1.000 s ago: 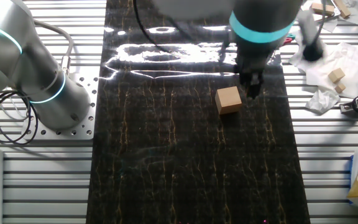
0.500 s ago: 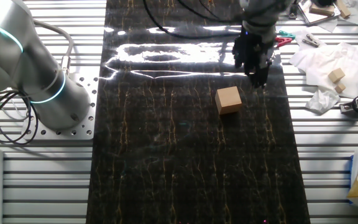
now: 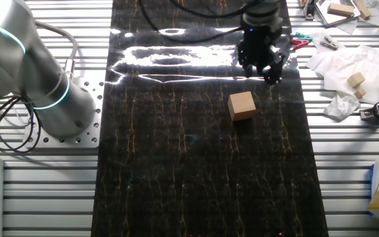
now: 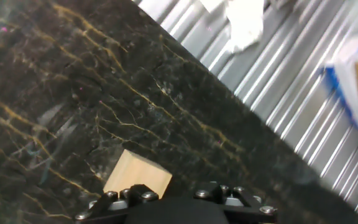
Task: Approach and touch the side of the small block
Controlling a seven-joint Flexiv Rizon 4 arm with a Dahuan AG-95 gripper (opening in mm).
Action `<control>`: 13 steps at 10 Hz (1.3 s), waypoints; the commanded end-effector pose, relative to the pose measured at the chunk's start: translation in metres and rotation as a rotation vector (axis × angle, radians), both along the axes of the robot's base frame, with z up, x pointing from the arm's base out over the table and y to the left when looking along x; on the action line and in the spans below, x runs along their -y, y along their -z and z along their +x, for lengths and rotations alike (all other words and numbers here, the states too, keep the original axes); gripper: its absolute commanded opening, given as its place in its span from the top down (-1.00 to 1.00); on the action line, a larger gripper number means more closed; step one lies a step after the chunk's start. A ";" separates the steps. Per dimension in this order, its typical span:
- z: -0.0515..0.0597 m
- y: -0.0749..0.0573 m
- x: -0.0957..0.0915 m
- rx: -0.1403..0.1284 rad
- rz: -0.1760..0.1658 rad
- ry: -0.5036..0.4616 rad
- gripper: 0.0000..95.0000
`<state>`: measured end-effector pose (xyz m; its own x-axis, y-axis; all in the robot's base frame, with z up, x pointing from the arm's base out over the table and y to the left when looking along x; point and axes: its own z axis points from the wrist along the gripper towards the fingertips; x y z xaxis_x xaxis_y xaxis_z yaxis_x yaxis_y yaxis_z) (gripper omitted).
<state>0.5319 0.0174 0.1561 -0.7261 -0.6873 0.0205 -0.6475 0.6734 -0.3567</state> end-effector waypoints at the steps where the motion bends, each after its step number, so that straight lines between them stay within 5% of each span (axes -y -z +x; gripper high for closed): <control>1: 0.002 0.001 0.000 0.059 -0.019 -0.098 -0.20; 2: 0.002 0.002 -0.001 0.078 -0.033 -0.141 -0.60; 5: 0.002 0.005 -0.006 0.117 -0.083 -0.266 -0.60; 7: 0.001 0.006 -0.007 0.124 -0.015 -0.172 -0.60; 8: 0.001 0.007 -0.008 0.133 0.035 -0.109 -0.20; 9: 0.002 0.008 -0.009 0.124 0.107 -0.067 -0.20; 11: 0.002 0.010 -0.009 0.119 0.133 -0.070 -0.20; 13: 0.002 0.010 -0.010 0.058 0.190 -0.047 -0.20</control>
